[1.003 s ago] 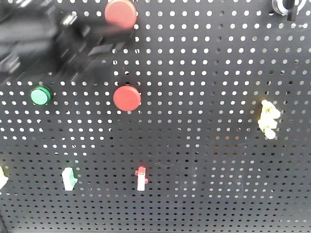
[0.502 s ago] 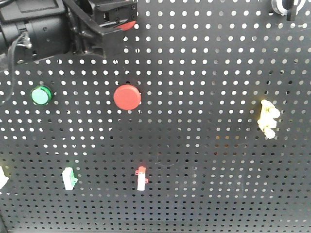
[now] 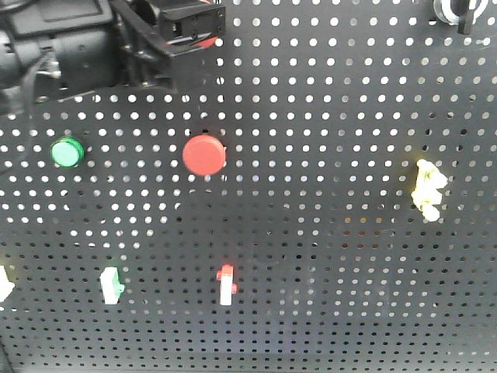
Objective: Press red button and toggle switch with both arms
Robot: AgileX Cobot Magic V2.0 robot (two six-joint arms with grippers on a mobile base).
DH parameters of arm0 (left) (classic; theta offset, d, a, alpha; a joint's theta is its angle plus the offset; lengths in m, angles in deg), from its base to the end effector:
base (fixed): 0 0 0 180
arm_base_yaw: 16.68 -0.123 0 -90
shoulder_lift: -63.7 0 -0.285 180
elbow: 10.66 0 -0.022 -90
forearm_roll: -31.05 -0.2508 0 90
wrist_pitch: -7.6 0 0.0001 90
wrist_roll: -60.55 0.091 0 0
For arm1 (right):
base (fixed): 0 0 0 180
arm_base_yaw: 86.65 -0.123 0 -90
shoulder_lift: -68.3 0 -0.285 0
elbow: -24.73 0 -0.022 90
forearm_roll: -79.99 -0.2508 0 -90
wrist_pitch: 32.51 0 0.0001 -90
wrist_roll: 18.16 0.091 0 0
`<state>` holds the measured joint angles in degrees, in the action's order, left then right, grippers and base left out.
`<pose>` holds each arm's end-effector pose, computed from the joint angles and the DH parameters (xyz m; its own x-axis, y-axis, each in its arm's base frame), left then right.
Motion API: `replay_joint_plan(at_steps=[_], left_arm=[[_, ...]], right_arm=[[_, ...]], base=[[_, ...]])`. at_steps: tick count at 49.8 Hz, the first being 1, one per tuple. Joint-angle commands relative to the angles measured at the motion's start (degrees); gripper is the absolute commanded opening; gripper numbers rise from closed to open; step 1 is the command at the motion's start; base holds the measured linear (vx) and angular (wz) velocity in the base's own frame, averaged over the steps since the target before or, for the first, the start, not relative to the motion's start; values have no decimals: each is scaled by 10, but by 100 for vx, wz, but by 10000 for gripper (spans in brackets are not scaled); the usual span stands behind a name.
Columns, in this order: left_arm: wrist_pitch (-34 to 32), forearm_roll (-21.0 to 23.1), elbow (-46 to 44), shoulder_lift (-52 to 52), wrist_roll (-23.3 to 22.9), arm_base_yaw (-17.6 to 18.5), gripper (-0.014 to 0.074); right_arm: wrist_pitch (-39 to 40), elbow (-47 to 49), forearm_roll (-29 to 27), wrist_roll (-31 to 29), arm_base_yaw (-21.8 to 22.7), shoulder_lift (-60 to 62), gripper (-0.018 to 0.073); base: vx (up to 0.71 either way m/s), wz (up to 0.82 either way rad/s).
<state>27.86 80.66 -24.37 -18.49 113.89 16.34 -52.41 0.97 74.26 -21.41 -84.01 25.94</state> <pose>0.2161 -0.1692 0.5301 0.1891 -0.0117 -0.9819 0.7297 0.6708 0.1325 0.1006 -0.0015 0.4430 0.0713 0.0341 -0.9969 0.0095 0.9993 0.0348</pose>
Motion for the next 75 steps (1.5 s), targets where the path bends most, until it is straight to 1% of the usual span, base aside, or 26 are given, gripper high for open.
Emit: replay_joint_plan(at_steps=[1, 4, 7, 11, 14, 16, 17, 18, 19, 20, 23, 24, 29, 30, 32, 34, 36, 41, 45, 51, 54, 64, 75], left_arm=[[-15, 5, -13, 45, -3, -3, 1], [-9, 0, 3, 70, -3, -3, 1], [-18, -7, 28, 92, -4, -3, 1], [-44, -11, 83, 130, -5, -3, 1], [-68, -11, 136, 159, -8, -3, 1], [-88, -11, 178, 178, -18, -3, 1], [-97, -10, 198, 190, -22, -3, 1], [-106, -10, 218, 201, -28, -3, 1], [-115, -10, 243, 214, -37, -3, 1], [-120, -10, 255, 224, -40, -3, 1], [-134, -9, 301, 247, -53, -3, 1], [-138, -9, 314, 256, -56, -3, 1], [-145, -9, 357, 288, -65, -3, 1], [-145, -9, 363, 292, -65, -3, 1], [-144, -9, 372, 302, -67, -3, 1], [-142, -9, 376, 309, -73, -3, 1], [-141, -9, 376, 313, -78, -3, 1], [-142, -9, 376, 316, -80, -3, 1], [-141, -8, 376, 315, -82, -3, 1], [-142, -8, 376, 315, -98, -3, 1], [-141, -8, 376, 315, -98, -3, 1], [-150, -8, 376, 315, -98, -3, 1], [-152, -8, 376, 315, -98, -3, 1]], right_arm=[[24, 17, -14, -11, 4, 0, -3], [11, 17, -36, -20, 4, 5, -3], [2, 17, -67, -46, 4, 8, -3], [-4, 17, -133, -109, 4, 8, -3], [-10, 17, -199, -176, 4, 7, -3], [-18, 17, -262, -225, 4, 4, -3], [-23, 17, -285, -257, 4, 1, -3], [-26, 18, -321, -279, 4, -1, -3], [-33, 18, -371, -337, 4, -4, -3], [-39, 18, -410, -372, 4, -8, -3], [-60, 18, -517, -457, 4, -22, -3], [-69, 18, -544, -494, 4, -28, -3], [-114, 18, -742, -658, 4, -65, -3], [-120, 18, -765, -676, 4, -70, -3], [-133, 19, -829, -716, 4, -88, -3], [-143, 23, -868, -748, 4, -107, -3], [-153, 37, -897, -765, 4, -126, -3], [-186, 96, -903, -762, 4, -176, -3], [-201, 144, -900, -737, 4, -212, -3], [-193, 197, -858, -697, 4, -257, -3], [-197, 208, -846, -686, 4, -274, -3], [-201, 241, -847, -685, 0, -306, -3], [-165, 246, -835, -696, -10, -311, -3]], base=[[0, 0], [0, 0], [0, 0], [0, 0], [0, 0], [0, 0], [0, 0], [0, 0], [0, 0], [0, 0], [0, 0], [0, 0], [0, 0], [0, 0], [0, 0], [0, 0], [0, 0], [0, 0], [0, 0], [0, 0], [0, 0], [0, 0], [0, 0]])
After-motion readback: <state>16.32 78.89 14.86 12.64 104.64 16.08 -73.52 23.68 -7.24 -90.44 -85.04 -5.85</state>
